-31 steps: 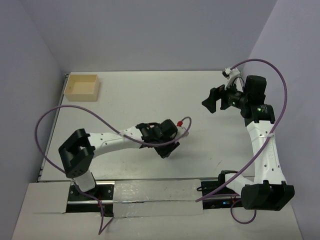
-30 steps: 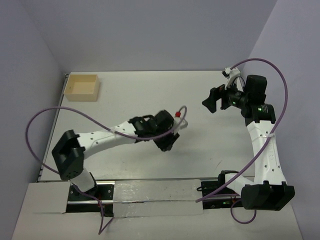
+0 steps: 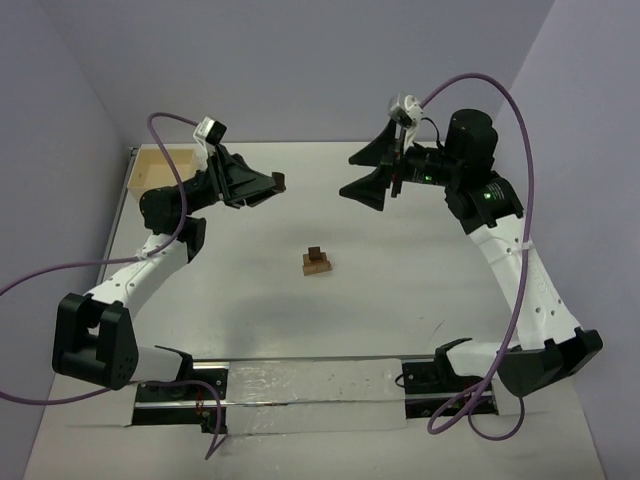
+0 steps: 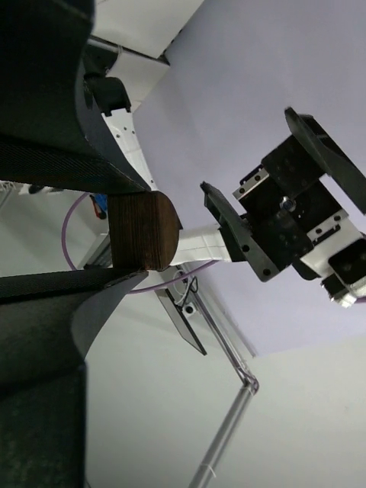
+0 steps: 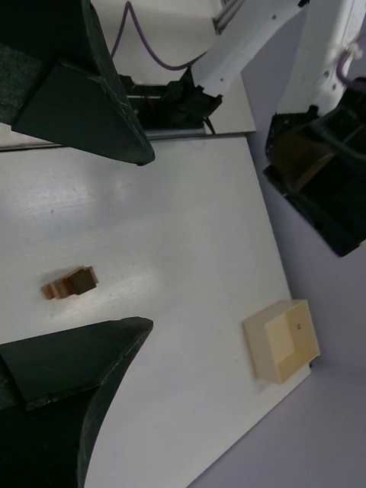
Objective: Build the wood block tower
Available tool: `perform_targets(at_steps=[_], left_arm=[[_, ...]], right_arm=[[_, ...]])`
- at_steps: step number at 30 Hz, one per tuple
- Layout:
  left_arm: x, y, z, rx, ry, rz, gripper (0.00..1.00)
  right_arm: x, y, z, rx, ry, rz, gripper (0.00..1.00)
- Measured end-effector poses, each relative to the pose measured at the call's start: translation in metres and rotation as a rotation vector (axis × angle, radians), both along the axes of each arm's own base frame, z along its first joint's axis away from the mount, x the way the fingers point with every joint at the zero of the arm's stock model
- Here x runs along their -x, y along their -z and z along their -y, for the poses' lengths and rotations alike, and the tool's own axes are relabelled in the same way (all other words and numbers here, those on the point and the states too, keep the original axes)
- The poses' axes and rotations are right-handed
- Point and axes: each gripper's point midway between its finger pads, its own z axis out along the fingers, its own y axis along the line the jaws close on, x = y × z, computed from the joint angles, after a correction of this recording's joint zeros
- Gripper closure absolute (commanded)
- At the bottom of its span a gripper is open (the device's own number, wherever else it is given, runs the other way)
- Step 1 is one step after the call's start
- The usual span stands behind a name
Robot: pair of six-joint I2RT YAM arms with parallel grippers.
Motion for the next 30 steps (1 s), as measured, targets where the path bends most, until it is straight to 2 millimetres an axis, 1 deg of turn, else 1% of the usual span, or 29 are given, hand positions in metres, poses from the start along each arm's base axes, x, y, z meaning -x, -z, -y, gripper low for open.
perform_targets(at_steps=[2, 6, 9, 12, 14, 17, 21, 27, 30], left_arm=[[0.000, 0.009, -0.001, 0.003, 0.009, -0.045, 1.00], [-0.003, 0.024, -0.001, 0.000, 0.017, -0.122, 1.00], [-0.003, 0.030, -0.001, 0.002, 0.018, -0.149, 1.00], [-0.004, 0.039, 0.000, 0.000, 0.016, -0.178, 1.00], [-0.005, 0.043, 0.000, 0.001, 0.016, -0.197, 1.00], [-0.005, 0.044, 0.000, 0.005, 0.013, -0.206, 1.00], [-0.005, 0.043, 0.001, 0.010, 0.014, -0.207, 1.00], [0.001, 0.044, 0.006, 0.008, 0.036, -0.211, 1.00], [0.003, 0.048, 0.007, 0.003, 0.041, -0.223, 1.00]], right_arm=[[0.003, -0.006, -0.012, -0.008, -0.045, 0.021, 0.15], [0.013, -0.009, -0.042, 0.029, -0.146, 0.100, 0.17], [0.025, -0.002, -0.062, 0.070, -0.207, 0.152, 0.16], [0.036, 0.006, -0.075, 0.105, -0.248, 0.185, 0.16], [0.040, 0.011, -0.080, 0.123, -0.264, 0.199, 0.16], [0.040, 0.017, -0.083, 0.142, -0.272, 0.209, 0.16], [0.037, 0.021, -0.088, 0.159, -0.269, 0.216, 0.16], [0.032, 0.021, -0.093, 0.170, -0.255, 0.221, 0.18], [0.029, 0.018, -0.096, 0.169, -0.250, 0.229, 0.25]])
